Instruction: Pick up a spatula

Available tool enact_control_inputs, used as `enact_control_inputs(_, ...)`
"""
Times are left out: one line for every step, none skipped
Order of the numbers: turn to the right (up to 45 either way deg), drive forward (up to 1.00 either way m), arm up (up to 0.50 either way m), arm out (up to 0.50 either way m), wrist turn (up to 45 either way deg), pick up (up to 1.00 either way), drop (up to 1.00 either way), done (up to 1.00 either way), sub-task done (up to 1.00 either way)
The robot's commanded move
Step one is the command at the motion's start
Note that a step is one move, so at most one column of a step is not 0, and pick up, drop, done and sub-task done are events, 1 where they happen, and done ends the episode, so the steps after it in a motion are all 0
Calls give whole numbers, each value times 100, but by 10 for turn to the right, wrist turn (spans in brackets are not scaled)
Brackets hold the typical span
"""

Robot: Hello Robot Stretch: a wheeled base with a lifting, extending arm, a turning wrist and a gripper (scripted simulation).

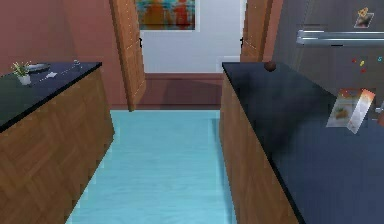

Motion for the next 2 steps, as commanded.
enact_control_inputs(0, 0, 50, 0, 0, 0, 0, 0, 0)
enact_control_inputs(0, 0, 38, 0, 0, 0, 0, 0, 0)
